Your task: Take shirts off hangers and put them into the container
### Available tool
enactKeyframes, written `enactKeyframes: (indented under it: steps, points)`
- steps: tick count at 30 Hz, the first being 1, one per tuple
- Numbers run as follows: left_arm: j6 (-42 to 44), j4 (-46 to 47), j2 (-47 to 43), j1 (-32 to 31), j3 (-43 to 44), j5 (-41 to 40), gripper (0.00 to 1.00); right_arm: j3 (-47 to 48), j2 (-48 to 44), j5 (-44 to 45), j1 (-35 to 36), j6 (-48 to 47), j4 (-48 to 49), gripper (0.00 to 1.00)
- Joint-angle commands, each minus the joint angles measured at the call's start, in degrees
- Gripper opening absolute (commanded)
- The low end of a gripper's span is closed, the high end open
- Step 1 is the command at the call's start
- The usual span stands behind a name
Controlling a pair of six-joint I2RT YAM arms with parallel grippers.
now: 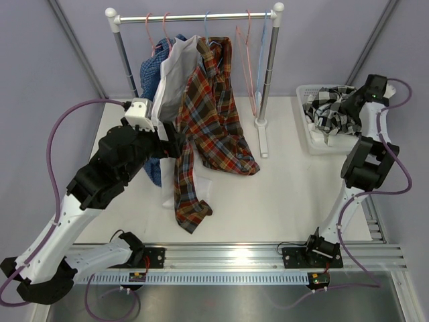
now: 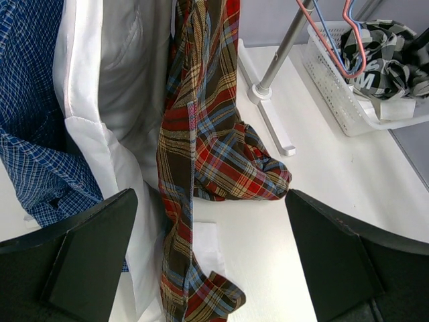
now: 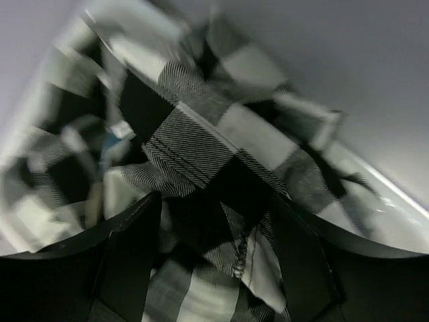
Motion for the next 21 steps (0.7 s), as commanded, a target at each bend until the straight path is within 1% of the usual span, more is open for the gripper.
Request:
enactKeyframes:
  steps: [1,5,9,14,15,16,19,20,21]
  points:
    - [0.42,1.66,-0.71,0.30,-0.13,-1.30,0.99,-2.19,3.28,-5.57,1.78,0.26,-0.16,0.73]
    - [0.86,1.66,-1.50,0.30,-0.66,-2.54,0.99,-3.95,5.92,-6.72,3.10,0.17,-0.34,0.74]
    - [1.03,1.31,-2.29,0.30,-0.84,-3.07,0.99,-4.13,4.09,-5.76,3.02,-0.70,-1.13,0.75]
    - [1.21,1.05,-2.91,0.30,-0.93,-3.16,0.99,-3.52,-6.72,-2.77,3.10,-3.43,-1.39,0.79]
    - [1.38,0.96,-3.17,0.30,-0.93,-3.15,0.99,-3.43,-10.65,-2.59,3.19,-4.57,-1.57,0.80]
    - [1.56,0.96,-3.26,0.30,-0.93,-3.15,0.99,-3.34,-12.69,-2.50,3.19,-5.10,-1.92,0.81]
    - [2.00,0.44,-3.53,0.30,-0.66,-3.59,0.99,-3.95,-21.12,-2.94,3.28,-7.30,-2.71,0.90]
    - [2.44,0.17,-3.61,0.30,-0.66,-3.59,0.99,-4.30,-23.24,-3.12,3.36,-8.69,-2.97,0.96]
    - [2.53,0.17,-3.70,0.22,-0.58,-3.68,0.99,-4.74,-25.69,-3.21,3.37,-9.32,-3.06,0.98]
